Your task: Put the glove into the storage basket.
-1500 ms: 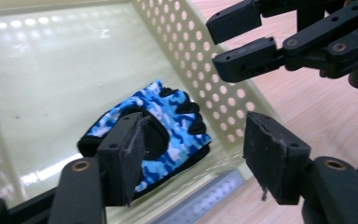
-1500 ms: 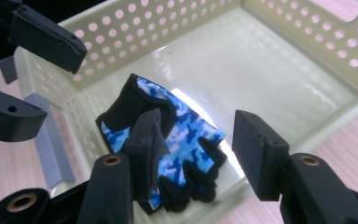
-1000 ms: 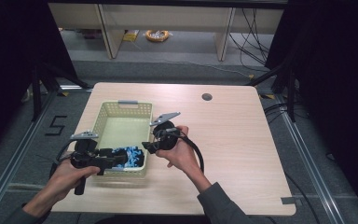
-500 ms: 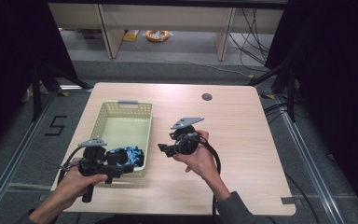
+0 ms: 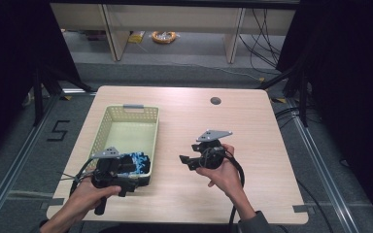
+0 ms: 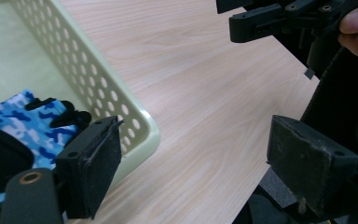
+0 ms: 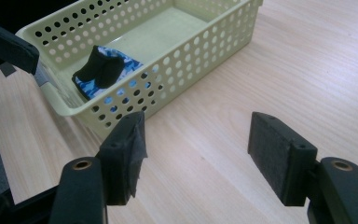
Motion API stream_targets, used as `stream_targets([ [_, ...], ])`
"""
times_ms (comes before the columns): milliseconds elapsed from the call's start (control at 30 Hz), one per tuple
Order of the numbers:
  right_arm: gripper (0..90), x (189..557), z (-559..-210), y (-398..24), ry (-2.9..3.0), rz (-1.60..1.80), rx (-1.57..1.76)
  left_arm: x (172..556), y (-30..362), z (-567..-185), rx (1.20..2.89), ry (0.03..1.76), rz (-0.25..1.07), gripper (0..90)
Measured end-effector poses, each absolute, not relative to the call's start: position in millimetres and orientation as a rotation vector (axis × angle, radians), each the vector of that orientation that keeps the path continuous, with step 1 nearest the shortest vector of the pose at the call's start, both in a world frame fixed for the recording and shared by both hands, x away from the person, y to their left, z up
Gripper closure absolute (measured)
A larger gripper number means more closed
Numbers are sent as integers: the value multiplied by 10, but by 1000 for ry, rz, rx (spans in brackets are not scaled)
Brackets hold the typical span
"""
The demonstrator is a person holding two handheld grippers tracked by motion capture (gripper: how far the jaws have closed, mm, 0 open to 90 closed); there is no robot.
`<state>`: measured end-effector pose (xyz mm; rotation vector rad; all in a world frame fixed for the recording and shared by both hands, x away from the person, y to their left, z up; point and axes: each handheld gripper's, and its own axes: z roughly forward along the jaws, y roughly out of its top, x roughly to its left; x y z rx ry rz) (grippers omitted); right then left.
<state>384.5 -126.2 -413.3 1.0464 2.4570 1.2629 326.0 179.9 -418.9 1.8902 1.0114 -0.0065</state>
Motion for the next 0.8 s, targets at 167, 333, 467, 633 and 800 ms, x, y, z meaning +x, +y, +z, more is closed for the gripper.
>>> stream_targets([
  [167,358,3786,-4160,-1344,2454,1264,1060,3231,1720,-4226,1895,985,-13,178],
  [333,347,3723,-4211,-1448,2439,1294,1052,3217,1644,-4299,1902,977,-26,181],
  [467,345,3680,-4277,-1547,2438,1307,1056,3166,1576,-4325,1918,947,2,182],
  [633,344,3623,-4367,-1682,2433,1305,1102,3064,1477,-4365,1951,898,44,182],
  [800,344,3542,-4413,-1783,2417,1304,1164,2974,1415,-4431,1969,857,35,182],
])
